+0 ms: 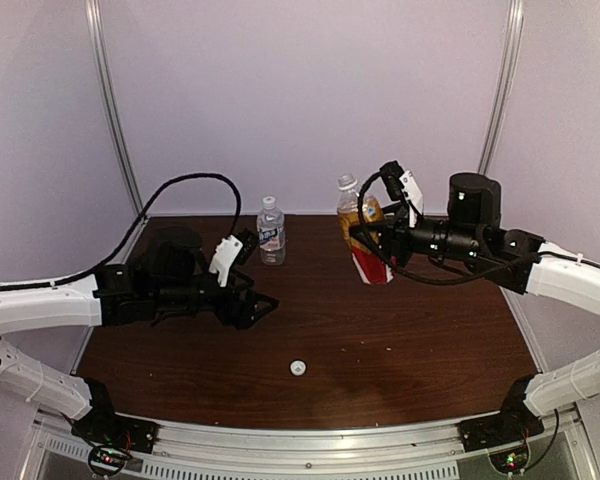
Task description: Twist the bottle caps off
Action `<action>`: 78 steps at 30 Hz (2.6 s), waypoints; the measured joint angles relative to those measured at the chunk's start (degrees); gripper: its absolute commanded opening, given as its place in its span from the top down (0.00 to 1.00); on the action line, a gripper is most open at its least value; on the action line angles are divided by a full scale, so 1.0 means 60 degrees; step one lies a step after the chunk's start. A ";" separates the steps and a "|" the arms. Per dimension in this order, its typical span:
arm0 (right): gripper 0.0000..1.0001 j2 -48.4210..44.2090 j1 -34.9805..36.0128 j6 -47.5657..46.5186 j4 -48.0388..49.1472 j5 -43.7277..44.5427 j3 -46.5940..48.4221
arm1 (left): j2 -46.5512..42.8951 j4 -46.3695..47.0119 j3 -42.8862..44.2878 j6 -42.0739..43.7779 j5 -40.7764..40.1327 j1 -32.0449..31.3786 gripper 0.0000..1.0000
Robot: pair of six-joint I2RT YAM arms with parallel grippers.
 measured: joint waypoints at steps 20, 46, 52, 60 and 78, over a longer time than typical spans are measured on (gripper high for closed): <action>0.52 -0.0382 -0.0827 0.0663 -0.0535 0.0634 -0.0372 | 0.4911 -0.0317 0.0765 0.0412 -0.0149 -0.1759 0.16; 0.52 -0.0481 -0.0958 0.0663 -0.0532 0.0590 -0.0641 | 0.6346 -0.1381 0.1792 0.0787 -0.0448 -0.1883 0.46; 0.52 -0.0481 -0.0965 0.0663 -0.0528 0.0579 -0.0641 | 0.6455 -0.1377 0.1894 0.0798 -0.0736 -0.1883 0.53; 0.52 -0.0484 -0.0965 0.0659 -0.0532 0.0579 -0.0645 | 0.6470 -0.1373 0.1894 0.0794 -0.1027 -0.1883 0.64; 0.52 -0.0481 -0.0969 0.0659 -0.0532 0.0579 -0.0656 | 0.4838 -0.1417 0.0703 0.0780 -0.1650 0.0040 0.66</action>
